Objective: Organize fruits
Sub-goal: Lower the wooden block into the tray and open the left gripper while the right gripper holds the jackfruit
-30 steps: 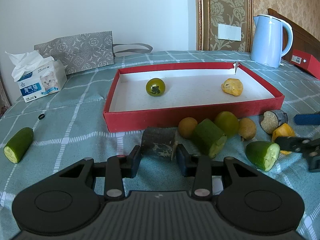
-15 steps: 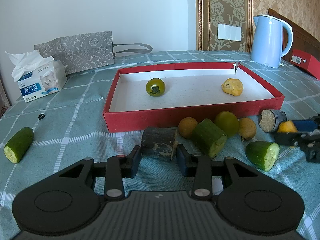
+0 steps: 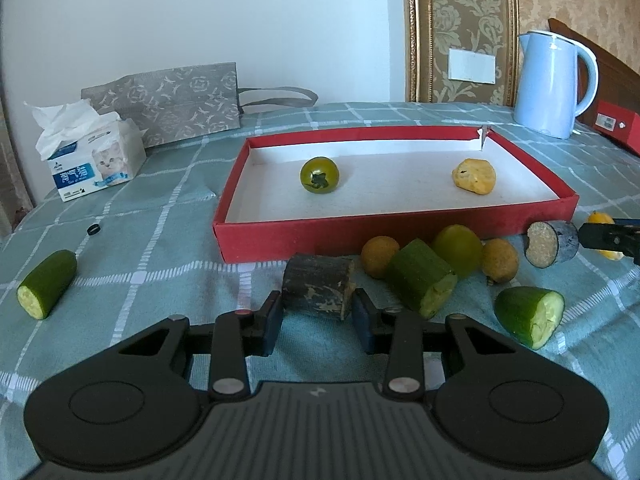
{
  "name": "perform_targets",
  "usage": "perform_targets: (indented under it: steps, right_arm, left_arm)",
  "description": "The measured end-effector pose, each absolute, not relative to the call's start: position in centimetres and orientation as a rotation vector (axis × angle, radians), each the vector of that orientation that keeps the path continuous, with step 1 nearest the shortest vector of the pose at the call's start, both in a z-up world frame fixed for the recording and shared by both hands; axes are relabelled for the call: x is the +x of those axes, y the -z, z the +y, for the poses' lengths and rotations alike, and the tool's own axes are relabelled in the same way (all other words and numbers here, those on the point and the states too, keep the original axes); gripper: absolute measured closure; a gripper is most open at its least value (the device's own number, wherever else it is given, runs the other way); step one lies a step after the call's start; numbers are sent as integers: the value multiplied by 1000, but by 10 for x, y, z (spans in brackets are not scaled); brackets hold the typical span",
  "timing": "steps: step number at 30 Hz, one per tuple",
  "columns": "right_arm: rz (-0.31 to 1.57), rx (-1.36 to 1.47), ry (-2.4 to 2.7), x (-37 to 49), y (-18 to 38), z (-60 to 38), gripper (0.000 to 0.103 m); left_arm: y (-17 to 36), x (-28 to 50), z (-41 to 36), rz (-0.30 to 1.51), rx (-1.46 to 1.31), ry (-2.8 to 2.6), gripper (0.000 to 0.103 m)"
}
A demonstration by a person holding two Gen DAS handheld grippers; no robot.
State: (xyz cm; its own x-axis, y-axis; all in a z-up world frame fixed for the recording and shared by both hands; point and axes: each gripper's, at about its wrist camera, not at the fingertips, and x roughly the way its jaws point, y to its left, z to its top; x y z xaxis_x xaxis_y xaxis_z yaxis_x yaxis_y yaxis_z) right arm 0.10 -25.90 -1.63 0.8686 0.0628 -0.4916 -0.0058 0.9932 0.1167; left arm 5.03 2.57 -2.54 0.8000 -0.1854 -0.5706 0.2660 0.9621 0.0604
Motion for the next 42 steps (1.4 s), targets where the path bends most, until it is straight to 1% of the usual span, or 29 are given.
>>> perform_targets:
  steps: [14,17,22,32,36,42]
  right_arm:
    - [531,158,-45,1,18,-264,59]
    - [532,165,-49,1,18,-265,59]
    - [526,162,-54,0,17,-264,59]
    - [529,163,-59,2,18,-265,59]
    - [531,164,-61,2,18,-265,59]
    - [529,159,-58,2,18,-265,59]
  left_arm:
    - [21,39,34,601,67,218,68]
    - [12,41,37,597,37,234,71]
    - [-9,61,31,566,28,240,71]
    - [-23,95,22,560,32,237,71]
    - [-22,114,22,579,10,220,71]
    - [-7,134,26,626,-15,191,71]
